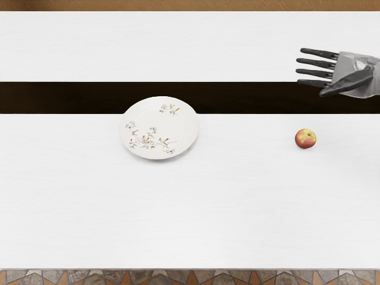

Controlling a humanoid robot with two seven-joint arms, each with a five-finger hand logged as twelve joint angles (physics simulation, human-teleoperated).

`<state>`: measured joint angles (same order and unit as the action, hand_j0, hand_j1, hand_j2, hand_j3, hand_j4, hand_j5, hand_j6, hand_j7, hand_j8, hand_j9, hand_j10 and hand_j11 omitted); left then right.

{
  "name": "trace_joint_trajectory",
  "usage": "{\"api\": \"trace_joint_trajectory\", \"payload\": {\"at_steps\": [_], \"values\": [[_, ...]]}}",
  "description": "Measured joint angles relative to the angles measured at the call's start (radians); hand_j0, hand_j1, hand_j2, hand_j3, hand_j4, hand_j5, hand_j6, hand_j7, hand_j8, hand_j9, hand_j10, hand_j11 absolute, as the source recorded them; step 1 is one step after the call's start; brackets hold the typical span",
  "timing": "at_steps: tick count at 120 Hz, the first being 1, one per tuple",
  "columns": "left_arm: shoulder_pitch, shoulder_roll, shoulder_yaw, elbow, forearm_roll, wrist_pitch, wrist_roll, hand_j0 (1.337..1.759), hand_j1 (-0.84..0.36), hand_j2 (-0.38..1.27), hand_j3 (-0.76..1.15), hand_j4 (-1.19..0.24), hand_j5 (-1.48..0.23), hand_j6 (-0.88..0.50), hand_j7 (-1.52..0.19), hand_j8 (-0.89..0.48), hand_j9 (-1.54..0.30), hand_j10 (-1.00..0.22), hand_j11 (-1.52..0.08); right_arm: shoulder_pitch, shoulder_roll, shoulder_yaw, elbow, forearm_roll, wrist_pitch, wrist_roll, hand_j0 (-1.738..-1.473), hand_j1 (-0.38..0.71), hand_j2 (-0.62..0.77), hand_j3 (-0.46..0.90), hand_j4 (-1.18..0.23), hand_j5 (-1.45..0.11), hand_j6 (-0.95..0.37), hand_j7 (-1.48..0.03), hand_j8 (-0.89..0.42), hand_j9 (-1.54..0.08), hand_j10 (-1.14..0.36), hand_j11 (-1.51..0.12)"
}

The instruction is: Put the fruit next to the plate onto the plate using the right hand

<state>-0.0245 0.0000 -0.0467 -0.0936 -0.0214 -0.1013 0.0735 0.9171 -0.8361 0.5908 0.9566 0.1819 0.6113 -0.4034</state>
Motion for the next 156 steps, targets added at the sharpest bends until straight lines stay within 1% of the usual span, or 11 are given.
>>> {"api": "trace_joint_trajectory", "payload": {"at_steps": [16,28,34,40,50,65,76,88,120,133,156], "values": [[0.000,0.000,0.000,0.000,0.000,0.000,0.000,1.658,0.07,0.05,0.00,-0.23,-0.30,-0.23,-0.30,-0.23,-0.30,-0.23,-0.30,0.021,-0.006,0.000,-0.005,-0.002,0.000,-0.006,-1.658,-0.31,-0.01,0.00,-0.03,-0.05,-0.03,-0.05,-0.03,-0.05,-0.03,-0.05],[0.000,0.000,0.000,0.000,0.000,0.000,0.000,1.658,0.07,0.05,0.00,-0.23,-0.30,-0.23,-0.30,-0.23,-0.30,-0.23,-0.30,0.040,-0.057,0.006,-0.011,-0.032,0.000,-0.003,-1.658,-0.31,-0.01,0.00,-0.03,-0.05,-0.03,-0.05,-0.03,-0.05,-0.03,-0.05],[0.000,0.000,0.000,0.000,0.000,0.000,0.000,1.658,0.07,0.05,0.00,-0.23,-0.30,-0.23,-0.30,-0.23,-0.30,-0.23,-0.30,0.046,-0.092,0.018,0.012,-0.065,0.000,-0.004,-1.658,-0.30,-0.01,0.00,-0.04,-0.05,-0.03,-0.05,-0.04,-0.05,-0.04,-0.05],[0.000,0.000,0.000,0.000,0.000,0.000,0.000,1.658,0.07,0.05,0.00,-0.23,-0.30,-0.23,-0.30,-0.23,-0.30,-0.23,-0.30,0.046,-0.145,0.038,0.084,-0.130,0.000,-0.002,-1.658,-0.30,-0.01,0.00,-0.04,-0.05,-0.04,-0.05,-0.04,-0.05,-0.04,-0.05],[0.000,0.000,0.000,0.000,0.000,0.000,0.000,1.658,0.07,0.05,0.00,-0.23,-0.30,-0.23,-0.30,-0.23,-0.30,-0.23,-0.30,0.045,-0.233,0.062,0.253,-0.275,0.000,0.002,-1.658,-0.30,-0.01,0.00,-0.04,-0.05,-0.04,-0.05,-0.04,-0.05,-0.04,-0.05],[0.000,0.000,0.000,0.000,0.000,0.000,0.000,1.658,0.07,0.05,0.00,-0.23,-0.30,-0.23,-0.30,-0.23,-0.30,-0.23,-0.30,0.030,-0.297,0.069,0.472,-0.541,-0.018,0.004,-1.658,-0.30,-0.01,0.00,-0.04,-0.05,-0.04,-0.05,-0.04,-0.05,-0.04,-0.05],[0.000,0.000,0.000,0.000,0.000,0.000,0.000,1.658,0.07,0.05,0.00,-0.23,-0.30,-0.23,-0.30,-0.23,-0.30,-0.23,-0.30,0.010,-0.323,0.045,0.581,-0.703,-0.134,0.004,-1.658,-0.30,-0.01,0.00,-0.04,-0.05,-0.04,-0.05,-0.04,-0.05,-0.04,-0.05],[0.000,0.000,0.000,0.000,0.000,0.000,0.000,1.658,0.07,0.05,0.00,-0.23,-0.30,-0.23,-0.30,-0.23,-0.30,-0.23,-0.30,0.000,-0.324,-0.015,0.652,-0.831,-0.325,0.004,-1.658,-0.30,-0.01,0.00,-0.05,-0.05,-0.05,-0.05,-0.05,-0.05,-0.05,-0.05],[0.000,0.000,0.000,0.000,0.000,0.000,0.000,1.658,0.07,0.05,0.00,-0.23,-0.30,-0.23,-0.30,-0.23,-0.30,-0.23,-0.30,-0.007,-0.260,-0.209,0.700,-1.018,-0.677,-0.005,-1.658,-0.30,-0.01,0.00,-0.05,-0.06,-0.05,-0.05,-0.05,-0.06,-0.05,-0.05],[0.000,0.000,0.000,0.000,0.000,0.000,0.000,1.658,0.07,0.05,0.00,-0.23,-0.30,-0.23,-0.30,-0.23,-0.30,-0.23,-0.30,-0.005,-0.210,-0.296,0.700,-1.078,-0.808,-0.023,-1.658,-0.30,-0.01,0.00,-0.05,-0.06,-0.05,-0.05,-0.05,-0.06,-0.05,-0.05],[0.000,0.000,0.000,0.000,0.000,0.000,0.000,1.658,0.07,0.05,0.00,-0.23,-0.30,-0.23,-0.30,-0.23,-0.30,-0.23,-0.30,0.001,-0.096,-0.362,0.656,-1.181,-0.888,-0.152,-1.658,-0.30,0.00,0.00,-0.05,-0.05,-0.05,-0.05,-0.05,-0.05,-0.05,-0.05]]}}
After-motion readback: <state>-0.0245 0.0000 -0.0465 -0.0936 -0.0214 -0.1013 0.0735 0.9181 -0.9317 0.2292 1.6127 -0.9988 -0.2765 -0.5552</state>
